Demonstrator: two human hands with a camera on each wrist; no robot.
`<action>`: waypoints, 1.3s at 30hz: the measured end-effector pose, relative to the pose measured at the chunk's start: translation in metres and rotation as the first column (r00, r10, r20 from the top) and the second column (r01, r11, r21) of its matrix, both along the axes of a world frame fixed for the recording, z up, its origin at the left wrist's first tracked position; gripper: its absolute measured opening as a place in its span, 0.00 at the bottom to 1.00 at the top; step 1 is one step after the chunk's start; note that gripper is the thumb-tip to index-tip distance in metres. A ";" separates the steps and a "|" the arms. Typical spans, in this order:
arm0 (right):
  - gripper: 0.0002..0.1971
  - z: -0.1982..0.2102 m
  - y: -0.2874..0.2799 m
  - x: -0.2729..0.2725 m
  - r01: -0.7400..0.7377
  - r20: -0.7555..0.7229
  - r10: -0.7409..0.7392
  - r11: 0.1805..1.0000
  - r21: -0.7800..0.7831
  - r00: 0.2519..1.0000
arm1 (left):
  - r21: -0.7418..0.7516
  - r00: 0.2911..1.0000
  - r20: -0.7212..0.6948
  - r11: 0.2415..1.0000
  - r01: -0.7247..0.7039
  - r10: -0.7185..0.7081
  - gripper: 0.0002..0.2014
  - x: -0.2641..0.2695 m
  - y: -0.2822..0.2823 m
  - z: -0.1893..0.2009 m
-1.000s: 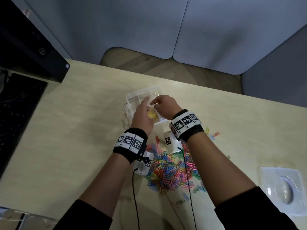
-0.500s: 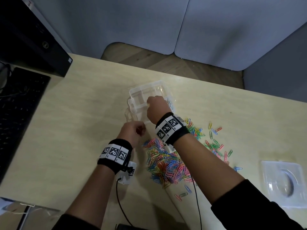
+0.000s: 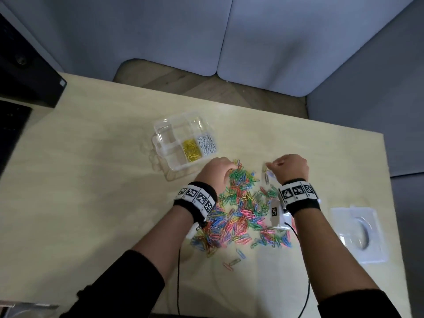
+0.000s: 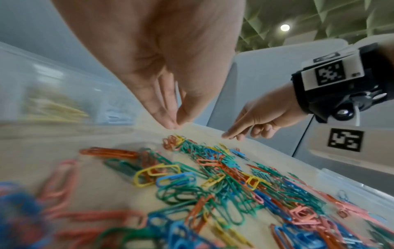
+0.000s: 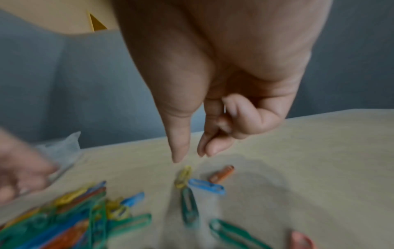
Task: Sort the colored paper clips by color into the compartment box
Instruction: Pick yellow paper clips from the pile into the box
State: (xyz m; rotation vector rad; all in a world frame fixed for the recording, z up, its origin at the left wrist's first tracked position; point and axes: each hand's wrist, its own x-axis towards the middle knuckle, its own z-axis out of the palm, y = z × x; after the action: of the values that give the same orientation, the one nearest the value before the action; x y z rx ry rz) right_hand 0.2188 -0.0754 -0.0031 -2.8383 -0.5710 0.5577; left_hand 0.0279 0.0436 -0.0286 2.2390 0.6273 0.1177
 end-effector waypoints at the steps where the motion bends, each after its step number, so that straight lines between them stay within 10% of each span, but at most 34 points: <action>1: 0.15 -0.006 -0.005 0.002 0.007 -0.020 -0.008 0.999 -0.044 1.000 | 0.057 1.000 -0.011 0.998 -0.020 0.021 0.18 0.009 -0.002 -0.003; 13: 0.02 -0.029 -0.024 -0.005 -0.043 -0.203 0.104 0.958 0.285 0.974 | 0.160 0.978 -0.114 0.975 -0.153 0.172 0.12 0.026 -0.022 -0.015; 18: 0.13 -0.019 -0.036 -0.017 0.383 -0.708 0.091 0.789 0.481 0.701 | 0.176 0.979 -0.145 0.977 -0.120 0.146 0.04 0.021 -0.024 -0.011; 22: 0.12 -0.012 -0.034 -0.021 0.447 -0.789 0.118 0.769 0.457 0.603 | 0.141 0.974 -0.150 0.978 -0.151 0.172 0.09 0.018 -0.023 -0.009; 29: 0.12 -0.024 -0.017 -0.022 -0.205 -0.259 0.281 0.937 0.284 0.924 | 0.041 0.944 -0.153 0.956 -0.290 0.293 0.06 0.025 -0.030 -0.013; 39: 0.05 -0.029 -0.025 -0.021 -0.148 -0.303 0.267 0.919 0.365 0.915 | -0.130 0.905 -0.157 0.900 -0.415 0.395 0.05 0.018 -0.035 -0.013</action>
State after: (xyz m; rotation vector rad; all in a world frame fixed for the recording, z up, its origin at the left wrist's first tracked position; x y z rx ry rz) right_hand 0.1977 -0.1009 -0.0326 -2.3002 -0.8191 0.8837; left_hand 0.0456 0.0084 -0.0420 1.9429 1.1313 0.1289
